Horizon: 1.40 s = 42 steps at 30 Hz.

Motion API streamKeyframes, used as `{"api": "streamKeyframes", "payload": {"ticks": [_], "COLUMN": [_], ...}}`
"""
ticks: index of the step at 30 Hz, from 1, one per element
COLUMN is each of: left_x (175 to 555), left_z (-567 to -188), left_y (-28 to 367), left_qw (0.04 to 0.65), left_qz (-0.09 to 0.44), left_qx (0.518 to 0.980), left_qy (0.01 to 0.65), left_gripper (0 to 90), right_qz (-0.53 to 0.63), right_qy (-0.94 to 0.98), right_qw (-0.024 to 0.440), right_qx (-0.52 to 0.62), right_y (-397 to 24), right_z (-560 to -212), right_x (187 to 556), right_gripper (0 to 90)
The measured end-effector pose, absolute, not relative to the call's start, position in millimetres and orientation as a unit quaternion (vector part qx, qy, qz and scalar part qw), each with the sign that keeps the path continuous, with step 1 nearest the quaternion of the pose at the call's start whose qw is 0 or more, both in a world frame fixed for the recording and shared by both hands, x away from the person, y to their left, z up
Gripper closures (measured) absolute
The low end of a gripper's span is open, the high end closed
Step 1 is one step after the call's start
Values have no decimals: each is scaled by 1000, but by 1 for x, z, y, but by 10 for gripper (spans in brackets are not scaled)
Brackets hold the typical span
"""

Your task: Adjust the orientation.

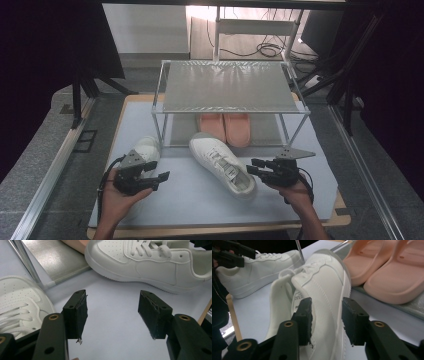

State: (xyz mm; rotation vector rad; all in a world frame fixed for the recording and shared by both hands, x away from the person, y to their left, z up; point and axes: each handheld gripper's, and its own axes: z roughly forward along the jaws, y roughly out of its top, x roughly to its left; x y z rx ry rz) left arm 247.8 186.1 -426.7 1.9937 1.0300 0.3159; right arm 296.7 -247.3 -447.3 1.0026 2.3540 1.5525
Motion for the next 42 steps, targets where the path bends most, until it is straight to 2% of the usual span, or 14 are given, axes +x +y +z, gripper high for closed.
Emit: {"api": "streamKeyframes", "payload": {"ticks": [11,21,29,42], "left_x": [247,247,248,248], "left_z": [-426,-426,-426,-426], "left_y": [187,186,186,186], "left_qw": [426,425,425,425], "left_qz": [127,127,127,127], "left_qx": [796,797,797,796], "left_qy": [411,411,411,411], "left_gripper": [409,409,408,408], "right_qz": [476,442,411,400], "right_qy": [814,832,843,846], "right_qw": [82,93,108,108], "right_qx": [321,324,330,335], "right_y": [-216,-203,-205,-212], "right_z": [-444,-447,-446,-449], "right_x": [303,314,317,322], "right_gripper": [494,491,659,803]}}
